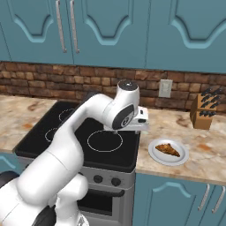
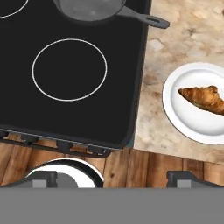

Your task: Pick the croissant and place it on the pan. Then turn on the stove to warm the croissant.

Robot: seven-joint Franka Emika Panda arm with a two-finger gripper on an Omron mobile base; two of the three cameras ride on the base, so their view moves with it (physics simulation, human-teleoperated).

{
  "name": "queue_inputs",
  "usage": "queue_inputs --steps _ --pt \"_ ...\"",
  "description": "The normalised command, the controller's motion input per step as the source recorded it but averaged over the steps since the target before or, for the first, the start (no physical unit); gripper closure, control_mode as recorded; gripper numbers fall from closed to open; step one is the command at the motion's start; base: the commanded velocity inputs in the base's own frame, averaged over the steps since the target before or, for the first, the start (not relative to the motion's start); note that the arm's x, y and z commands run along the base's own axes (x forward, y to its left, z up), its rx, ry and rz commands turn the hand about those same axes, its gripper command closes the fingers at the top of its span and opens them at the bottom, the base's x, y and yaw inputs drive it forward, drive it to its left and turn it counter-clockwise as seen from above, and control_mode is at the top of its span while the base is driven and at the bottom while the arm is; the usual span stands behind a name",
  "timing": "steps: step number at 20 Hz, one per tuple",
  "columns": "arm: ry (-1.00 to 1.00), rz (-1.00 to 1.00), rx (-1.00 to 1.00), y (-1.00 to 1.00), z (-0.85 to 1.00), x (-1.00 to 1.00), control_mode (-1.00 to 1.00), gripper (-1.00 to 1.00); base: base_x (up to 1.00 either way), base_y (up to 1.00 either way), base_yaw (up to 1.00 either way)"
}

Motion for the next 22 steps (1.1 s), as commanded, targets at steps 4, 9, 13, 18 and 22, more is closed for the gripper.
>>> queue_inputs --steps 4,9,13,18,22 --pt "0.0 0.11 0.0 -0.46 -0.22 0.0 -1.0 -1.0 0.0 0.0 0.0" --pt "0.0 0.11 0.0 -0.45 -0.25 0.0 -1.0 -1.0 0.0 0.0 0.0" --pt "0.0 0.1 -0.03 -0.43 -0.25 0.0 -1.0 -1.0 0.0 0.0 0.0" --pt "0.0 0.06 -0.02 -0.36 -0.24 0.08 -1.0 -1.0 0.0 0.0 0.0" --pt "0.0 0.07 -0.03 -0.28 -0.22 0.23 -1.0 -1.0 0.0 0.0 0.0"
